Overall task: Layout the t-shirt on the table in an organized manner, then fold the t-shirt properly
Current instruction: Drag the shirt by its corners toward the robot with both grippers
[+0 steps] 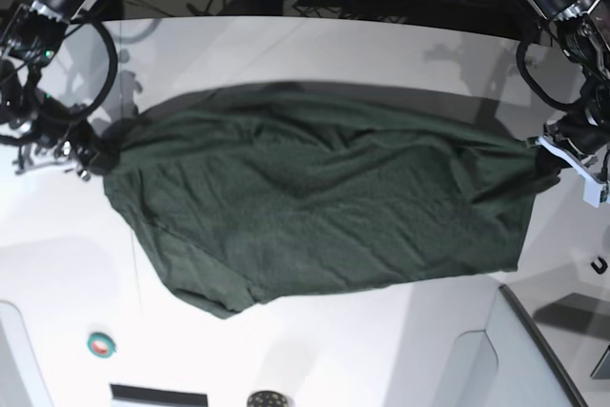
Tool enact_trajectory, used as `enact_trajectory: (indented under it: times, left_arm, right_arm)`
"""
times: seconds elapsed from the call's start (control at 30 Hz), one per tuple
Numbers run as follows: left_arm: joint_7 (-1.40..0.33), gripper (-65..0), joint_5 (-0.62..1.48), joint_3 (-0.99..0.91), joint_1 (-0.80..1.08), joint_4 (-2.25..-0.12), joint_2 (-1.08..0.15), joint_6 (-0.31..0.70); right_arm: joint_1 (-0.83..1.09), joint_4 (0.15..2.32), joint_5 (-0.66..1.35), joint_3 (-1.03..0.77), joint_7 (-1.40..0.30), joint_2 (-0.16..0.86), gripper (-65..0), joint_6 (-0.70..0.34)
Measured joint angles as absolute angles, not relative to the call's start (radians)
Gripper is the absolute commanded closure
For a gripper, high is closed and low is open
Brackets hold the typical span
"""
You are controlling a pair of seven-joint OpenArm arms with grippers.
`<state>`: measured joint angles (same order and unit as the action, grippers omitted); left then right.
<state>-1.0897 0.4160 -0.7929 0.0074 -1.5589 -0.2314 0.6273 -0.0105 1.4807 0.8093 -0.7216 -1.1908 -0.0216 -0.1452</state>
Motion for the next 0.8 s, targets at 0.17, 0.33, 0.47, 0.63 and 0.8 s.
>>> enact_trajectory:
  times: [0.17, 0.33, 0.47, 0.63, 0.8]
  left_arm:
    - [-1.135, 0.0, 0.423, -0.871, -0.047, -1.558, -0.239, 0.626]
    - [-1.135, 0.0, 0.427, -0.905, 0.021, -1.564, -0.242, 0.629]
    - [-1.14, 0.0, 0.425, -0.903, 0.115, -1.567, -0.234, 0.629]
    - [-1.042, 0.0, 0.427, -0.9, 0.24, -1.566, -0.233, 0.645]
    - [-1.019, 0.0, 0.419, -0.9, 0.3, -1.559, -0.229, 0.656]
  right_arm:
    - [-0.072, 1.48, 0.807, -0.723, -1.211, 0.002, -0.8, -0.065]
    - [-0.061, 1.491, 0.811, -0.727, -1.26, 0.004, -0.8, -0.06]
    - [0.012, 1.489, 0.804, -0.727, -1.262, 0.0, -0.8, -0.06]
    - [0.082, 1.484, 0.807, -0.726, -1.256, 0.0, -0.6, -0.1]
    - [0.139, 1.484, 0.807, -0.721, -1.222, 0.0, -0.6, -0.113]
